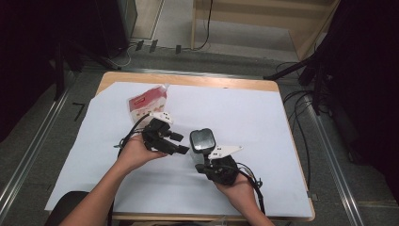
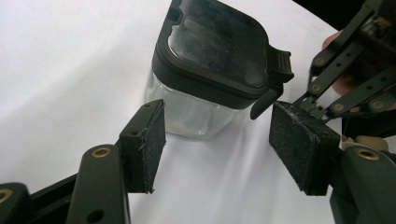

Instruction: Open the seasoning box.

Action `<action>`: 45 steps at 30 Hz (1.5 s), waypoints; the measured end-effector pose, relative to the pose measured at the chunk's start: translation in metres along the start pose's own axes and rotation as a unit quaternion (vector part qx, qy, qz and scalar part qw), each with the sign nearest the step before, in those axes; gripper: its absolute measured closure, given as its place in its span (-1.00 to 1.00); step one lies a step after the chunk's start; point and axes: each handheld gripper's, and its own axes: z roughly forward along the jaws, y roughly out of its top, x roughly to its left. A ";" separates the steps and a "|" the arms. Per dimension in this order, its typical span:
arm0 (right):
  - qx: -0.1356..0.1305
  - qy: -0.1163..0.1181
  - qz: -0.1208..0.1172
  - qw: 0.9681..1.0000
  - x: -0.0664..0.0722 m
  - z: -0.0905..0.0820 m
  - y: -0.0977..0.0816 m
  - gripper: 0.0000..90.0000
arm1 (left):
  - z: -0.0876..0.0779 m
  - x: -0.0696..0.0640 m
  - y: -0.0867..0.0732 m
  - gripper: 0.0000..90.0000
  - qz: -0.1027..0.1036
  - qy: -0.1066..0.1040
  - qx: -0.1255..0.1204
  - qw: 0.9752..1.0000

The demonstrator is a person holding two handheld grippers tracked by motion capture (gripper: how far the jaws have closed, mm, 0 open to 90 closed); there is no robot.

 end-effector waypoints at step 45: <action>-0.015 -0.055 0.088 0.994 -0.065 -0.037 -0.006 1.00 | 0.010 -0.003 0.005 -0.16 0.031 0.004 0.011 0.999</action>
